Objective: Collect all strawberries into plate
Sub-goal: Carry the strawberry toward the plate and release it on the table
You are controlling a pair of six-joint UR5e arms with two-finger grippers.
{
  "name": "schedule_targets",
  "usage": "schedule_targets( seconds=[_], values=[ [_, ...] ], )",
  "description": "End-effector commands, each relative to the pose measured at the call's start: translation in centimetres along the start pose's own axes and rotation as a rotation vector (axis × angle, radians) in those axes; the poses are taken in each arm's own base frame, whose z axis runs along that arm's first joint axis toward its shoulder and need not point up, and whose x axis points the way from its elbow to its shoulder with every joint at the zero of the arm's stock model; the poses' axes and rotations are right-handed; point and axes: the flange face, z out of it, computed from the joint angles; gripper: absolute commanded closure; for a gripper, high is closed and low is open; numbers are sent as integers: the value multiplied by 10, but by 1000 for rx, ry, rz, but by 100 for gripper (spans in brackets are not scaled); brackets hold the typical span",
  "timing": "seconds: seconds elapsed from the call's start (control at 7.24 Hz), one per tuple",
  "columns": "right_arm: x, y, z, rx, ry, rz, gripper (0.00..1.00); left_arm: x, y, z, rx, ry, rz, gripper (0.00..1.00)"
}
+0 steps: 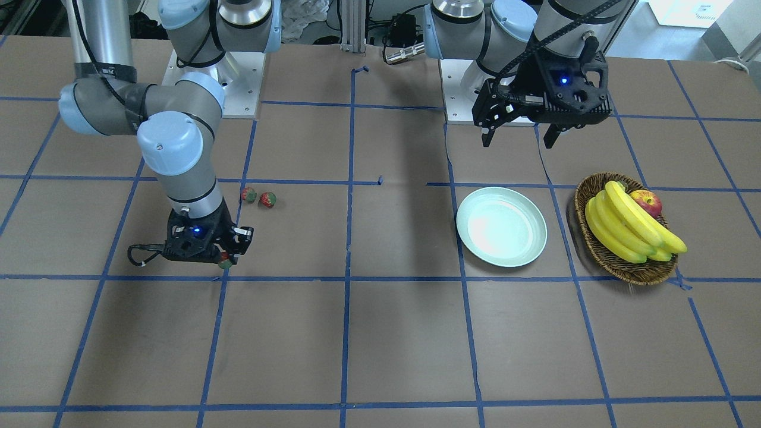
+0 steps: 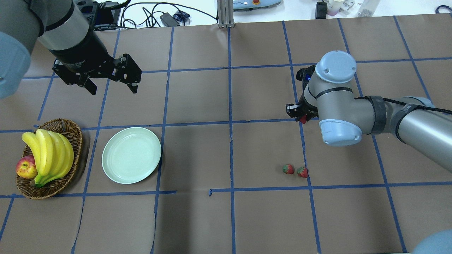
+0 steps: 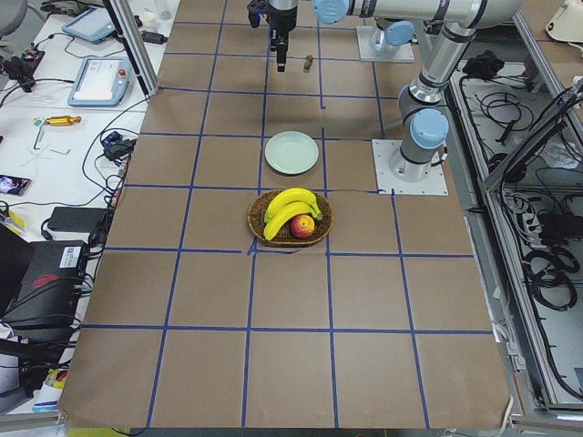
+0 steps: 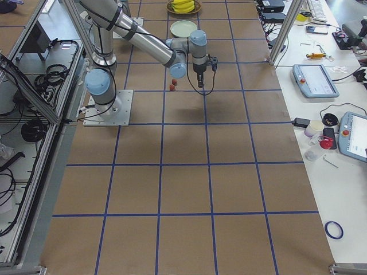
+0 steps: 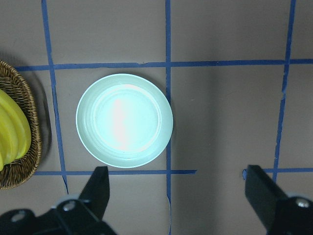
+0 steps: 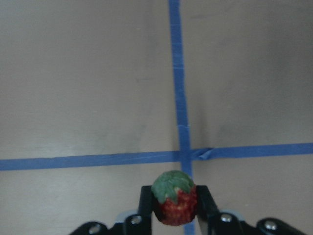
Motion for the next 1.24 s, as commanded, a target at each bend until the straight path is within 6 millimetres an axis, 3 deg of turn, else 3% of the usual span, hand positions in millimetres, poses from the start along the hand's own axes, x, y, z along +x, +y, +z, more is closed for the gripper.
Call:
schedule_targets(
  seconds=[0.0, 0.28, 0.41, 0.55, 0.69, 0.83, 0.97, 1.11],
  values=[
    [-107, 38, -13, 11, -86, -24, 100, 0, 0, -1, 2, 0, 0, 0],
    [-167, 57, -17, -5, -165, 38, 100, 0, 1, -1, 3, 0, -3, 0],
    [-190, 72, 5, -47, -156, -8, 100, 0, 1, -2, 3, 0, -3, 0],
    [-206, 79, 26, -75, -150, -34, 100, 0, 1, -2, 3, 0, -2, 0],
    [-211, 75, 34, -87, -160, -36, 100, 0, 1, -2, 3, 0, -3, 0],
    [-212, 73, 33, -85, -163, -36, 94, 0, 1, -2, 3, 0, -5, 0],
    [-213, 72, 33, -86, -164, -36, 16, 0, 2, -3, 6, 0, 0, 0],
    [-212, 71, 33, -85, -163, -43, 0, 0, 2, -3, 6, 0, -3, 0]
  ],
)
